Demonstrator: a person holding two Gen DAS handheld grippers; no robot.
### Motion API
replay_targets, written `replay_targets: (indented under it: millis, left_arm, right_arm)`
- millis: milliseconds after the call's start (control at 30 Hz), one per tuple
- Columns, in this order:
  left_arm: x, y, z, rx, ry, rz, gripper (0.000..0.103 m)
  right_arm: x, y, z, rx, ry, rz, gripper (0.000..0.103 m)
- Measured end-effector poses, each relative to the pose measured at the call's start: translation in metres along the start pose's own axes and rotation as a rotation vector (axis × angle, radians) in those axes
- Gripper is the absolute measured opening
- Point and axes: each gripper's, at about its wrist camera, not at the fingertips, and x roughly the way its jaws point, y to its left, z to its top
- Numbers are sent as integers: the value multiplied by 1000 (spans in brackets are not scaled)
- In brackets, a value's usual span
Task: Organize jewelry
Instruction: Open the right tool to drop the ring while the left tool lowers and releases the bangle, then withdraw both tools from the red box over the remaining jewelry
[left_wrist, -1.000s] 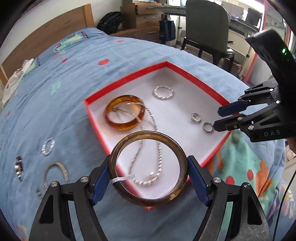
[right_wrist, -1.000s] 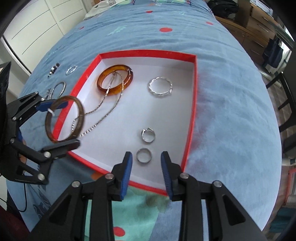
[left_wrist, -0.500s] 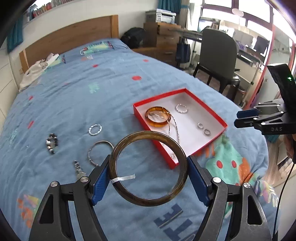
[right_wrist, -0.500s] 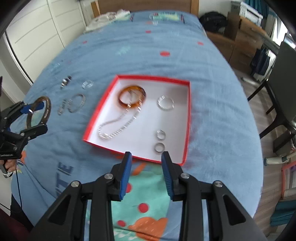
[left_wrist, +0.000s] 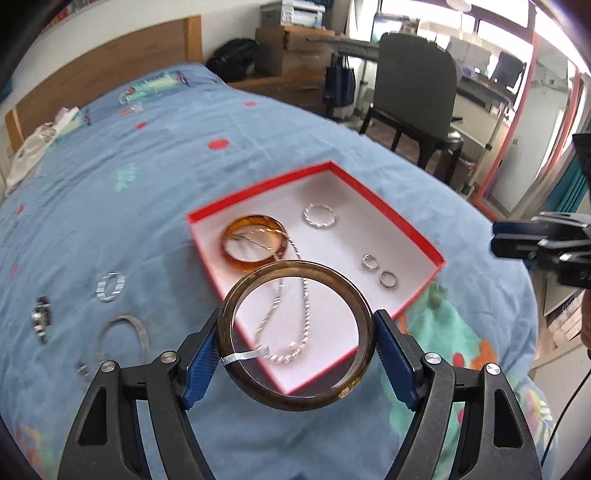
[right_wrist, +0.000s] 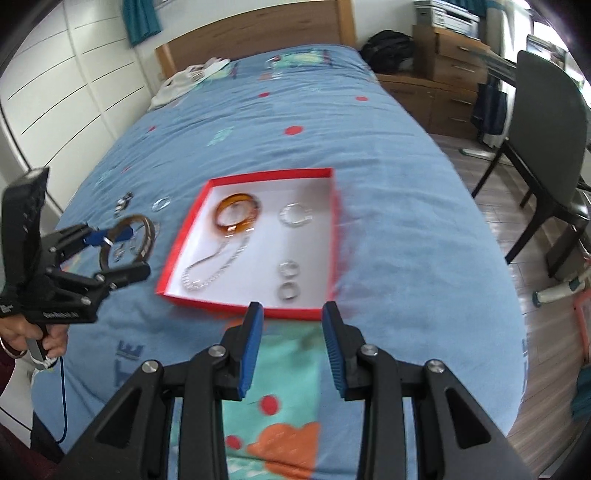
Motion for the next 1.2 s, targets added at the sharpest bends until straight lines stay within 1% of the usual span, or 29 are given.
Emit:
replay_targets:
  millis: [167,300,433,567,633,700,767,867,1000,1133,1200]
  left_arm:
    - [47,-5,5,-3,67,6,77]
    - [66,-6,4,-5,104,15,77]
    - [74,-6,2,-4,131,11,77]
    - [77,-11,0,14,140,18,84]
    - [78,-14,-1,31,145,28,85]
    - [77,-12,0,25,145,27,85]
    - [75,-11,2,21,143,25,85]
    - [61,-10,4,10,114,26,85]
    - [26,-5,4,-9,61,36,86]
    - [-10,8,-7,-32,19,58,87]
    - [-29,18,-18,-51,4,80,87]
  right_arm:
    - [17,-30,5,34,-13,-1,32]
    - [31,-45,5,57,-13,9,32]
    - [40,-51,1,72,-7,14,32]
    - [42,-53,-2,75,-3,17,32]
    - [41,-54,-3,78,-2,15,32]
    - [39,-54,-4,81,-4,12,32]
    - [36,-54,-5,86,-7,11,32]
    - [29,-52,-6,86,-12,1,32]
    - [14,-44,-4,85,-33,-3,32]
    - [-1,-20,-2,56,-46,1,32]
    - [-8,-2,-2,34,-52,9,32]
